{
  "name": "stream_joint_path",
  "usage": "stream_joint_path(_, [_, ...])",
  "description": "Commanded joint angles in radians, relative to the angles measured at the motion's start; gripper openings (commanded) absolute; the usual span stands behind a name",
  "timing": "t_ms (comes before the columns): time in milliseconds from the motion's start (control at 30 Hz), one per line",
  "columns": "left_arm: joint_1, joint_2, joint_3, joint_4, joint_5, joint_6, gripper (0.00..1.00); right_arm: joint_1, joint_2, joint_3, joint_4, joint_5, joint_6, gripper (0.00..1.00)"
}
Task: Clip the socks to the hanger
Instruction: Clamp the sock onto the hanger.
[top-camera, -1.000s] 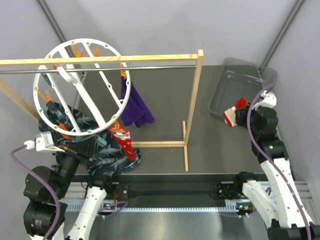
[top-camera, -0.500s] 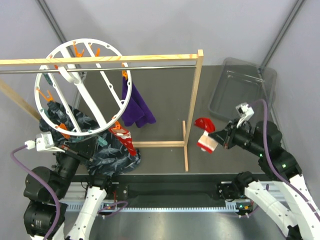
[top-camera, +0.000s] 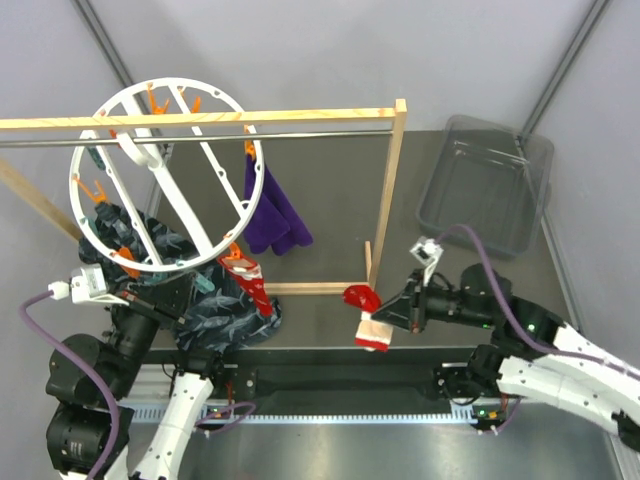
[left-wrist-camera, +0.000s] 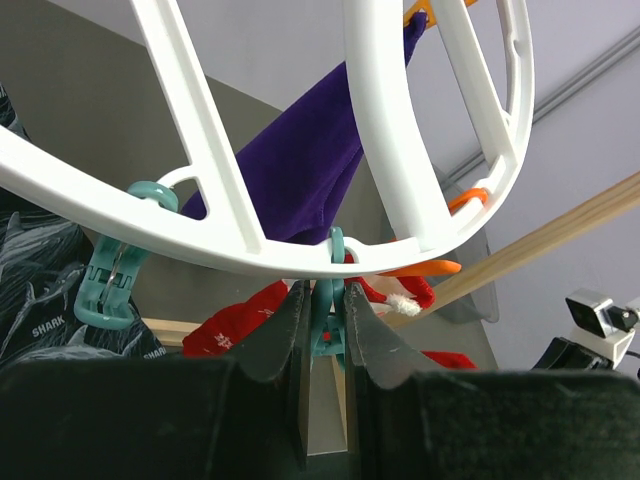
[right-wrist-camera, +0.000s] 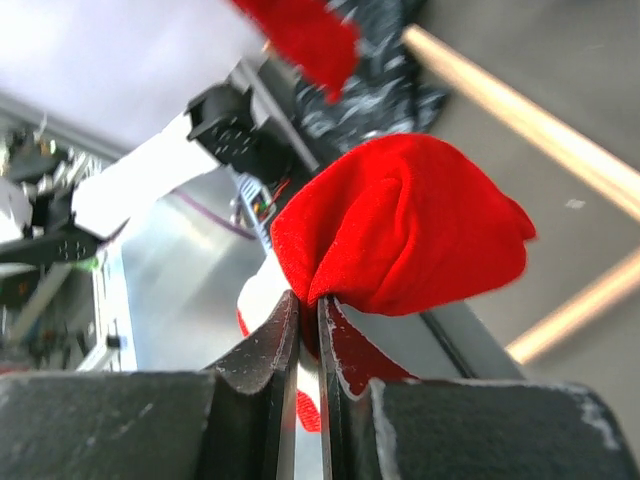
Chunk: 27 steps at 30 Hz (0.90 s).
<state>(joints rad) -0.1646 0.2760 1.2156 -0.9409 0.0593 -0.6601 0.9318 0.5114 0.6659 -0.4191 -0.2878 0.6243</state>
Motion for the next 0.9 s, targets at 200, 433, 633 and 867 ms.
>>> stream_joint_path(200, [0.0, 0.023, 0.013, -0.084, 0.033, -0.013, 0.0, 0.331, 0.312, 0.015, 0.548, 0.285, 0.037, 0.0])
stream_joint_path(433, [0.0, 0.015, 0.021, -0.046, 0.088, -0.016, 0.0, 0.381, 0.608, 0.167, 0.779, 0.228, 0.081, 0.0])
stream_joint_path(633, [0.002, 0.002, 0.022, -0.033, 0.108, -0.026, 0.0, 0.433, 0.828, 0.305, 0.904, 0.185, 0.218, 0.0])
stream_joint_path(867, [0.004, -0.011, 0.03, -0.033, 0.122, -0.024, 0.0, 0.44, 0.831, 0.293, 0.931, 0.285, 0.368, 0.0])
